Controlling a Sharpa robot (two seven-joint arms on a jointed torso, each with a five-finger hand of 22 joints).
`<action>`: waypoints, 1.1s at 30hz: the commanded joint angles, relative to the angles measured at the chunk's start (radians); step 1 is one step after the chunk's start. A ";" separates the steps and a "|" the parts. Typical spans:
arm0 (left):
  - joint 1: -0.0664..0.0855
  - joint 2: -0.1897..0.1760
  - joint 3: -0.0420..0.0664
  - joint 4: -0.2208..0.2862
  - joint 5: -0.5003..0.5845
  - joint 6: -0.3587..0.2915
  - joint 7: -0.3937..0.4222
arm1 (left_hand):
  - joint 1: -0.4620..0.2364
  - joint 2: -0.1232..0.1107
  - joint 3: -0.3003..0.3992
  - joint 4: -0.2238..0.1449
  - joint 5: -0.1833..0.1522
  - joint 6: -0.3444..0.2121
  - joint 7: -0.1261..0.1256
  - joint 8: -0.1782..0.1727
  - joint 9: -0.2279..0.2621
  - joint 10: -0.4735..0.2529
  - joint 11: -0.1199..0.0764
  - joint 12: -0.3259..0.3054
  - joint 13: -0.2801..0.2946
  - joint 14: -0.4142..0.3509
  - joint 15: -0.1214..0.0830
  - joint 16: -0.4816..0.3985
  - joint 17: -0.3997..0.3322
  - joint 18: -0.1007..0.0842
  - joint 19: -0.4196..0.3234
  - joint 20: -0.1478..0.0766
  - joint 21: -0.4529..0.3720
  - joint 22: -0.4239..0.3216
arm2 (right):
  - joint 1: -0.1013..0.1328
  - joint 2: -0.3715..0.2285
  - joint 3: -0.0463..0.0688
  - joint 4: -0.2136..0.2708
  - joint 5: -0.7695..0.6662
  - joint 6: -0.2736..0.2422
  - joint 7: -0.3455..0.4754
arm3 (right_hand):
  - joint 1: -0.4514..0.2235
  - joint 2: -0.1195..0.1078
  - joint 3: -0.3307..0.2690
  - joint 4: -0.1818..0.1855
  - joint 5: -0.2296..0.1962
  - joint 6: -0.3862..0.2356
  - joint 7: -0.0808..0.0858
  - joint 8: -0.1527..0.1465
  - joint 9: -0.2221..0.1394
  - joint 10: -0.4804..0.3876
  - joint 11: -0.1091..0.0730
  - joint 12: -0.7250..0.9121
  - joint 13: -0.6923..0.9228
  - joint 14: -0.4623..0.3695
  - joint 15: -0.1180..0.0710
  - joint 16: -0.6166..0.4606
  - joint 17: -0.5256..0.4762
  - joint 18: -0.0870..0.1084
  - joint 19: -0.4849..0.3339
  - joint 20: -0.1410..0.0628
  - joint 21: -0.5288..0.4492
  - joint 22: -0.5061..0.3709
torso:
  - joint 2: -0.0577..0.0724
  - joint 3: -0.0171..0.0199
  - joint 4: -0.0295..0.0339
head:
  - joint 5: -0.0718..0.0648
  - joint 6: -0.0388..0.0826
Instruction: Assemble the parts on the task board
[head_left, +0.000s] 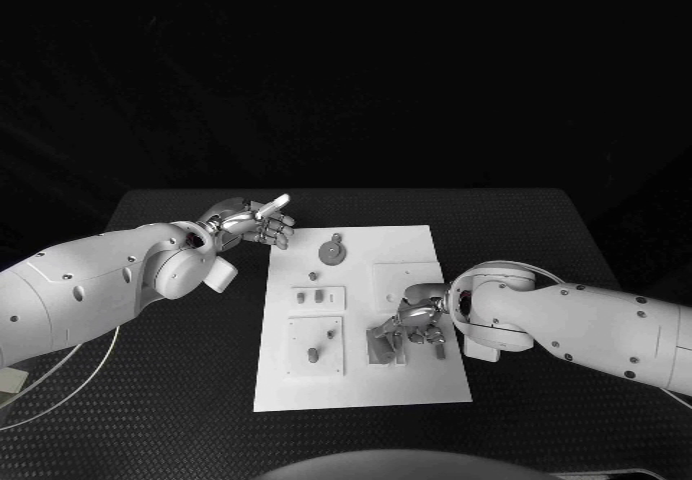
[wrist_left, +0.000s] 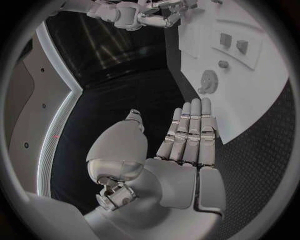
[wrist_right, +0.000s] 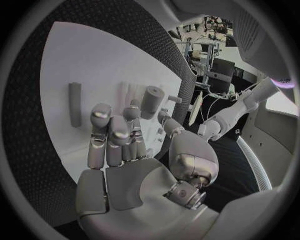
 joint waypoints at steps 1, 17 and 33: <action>0.001 0.000 0.000 0.002 0.007 0.015 0.005 | 0.007 0.000 -0.007 0.002 -0.004 -0.006 0.009 0.005 -0.002 -0.005 0.000 0.000 -0.002 0.007 -0.001 -0.006 0.002 0.017 -0.002 0.002 -0.001 -0.001 | -0.001 -0.013 0.001 0.019 -0.012 0.006 0.027 | 0.005 -0.010 0.009 -0.004 0.004 0.002 0.004 -0.005 0.002 -0.002 -0.004 0.000 0.002 -0.002 -0.004 -0.003 0.000 0.044 0.000 -0.011 -0.005 0.016 | 0.000 0.0001 -0.0002 | -0.001 0.001; 0.001 -0.002 0.000 0.004 0.007 0.017 0.002 | 0.008 0.000 -0.008 0.002 -0.004 -0.006 0.009 0.005 -0.002 -0.005 0.000 0.000 -0.002 0.007 -0.001 -0.007 0.002 0.017 -0.002 0.002 -0.001 -0.001 | -0.001 -0.052 0.008 0.061 -0.005 0.106 0.047 | 0.085 -0.008 0.033 -0.086 0.003 0.005 0.004 -0.005 0.011 0.002 -0.004 0.003 0.005 0.002 -0.002 -0.002 0.000 0.044 0.008 -0.007 -0.001 0.016 | 0.000 -0.0004 0.0005 | -0.004 -0.001; 0.001 -0.004 0.000 0.005 0.007 0.018 -0.003 | 0.009 0.002 -0.010 0.002 -0.004 -0.006 0.009 0.005 -0.002 -0.005 0.000 0.000 -0.002 0.007 -0.001 -0.007 0.003 0.017 -0.002 0.002 -0.001 -0.001 | -0.002 -0.034 0.008 0.051 0.018 0.103 0.052 | 0.165 0.048 0.043 -0.126 0.003 0.011 0.004 -0.004 0.018 0.004 -0.004 0.003 0.005 0.004 -0.002 -0.001 -0.001 0.044 0.010 -0.001 0.002 0.017 | 0.000 -0.0010 0.0011 | -0.003 -0.002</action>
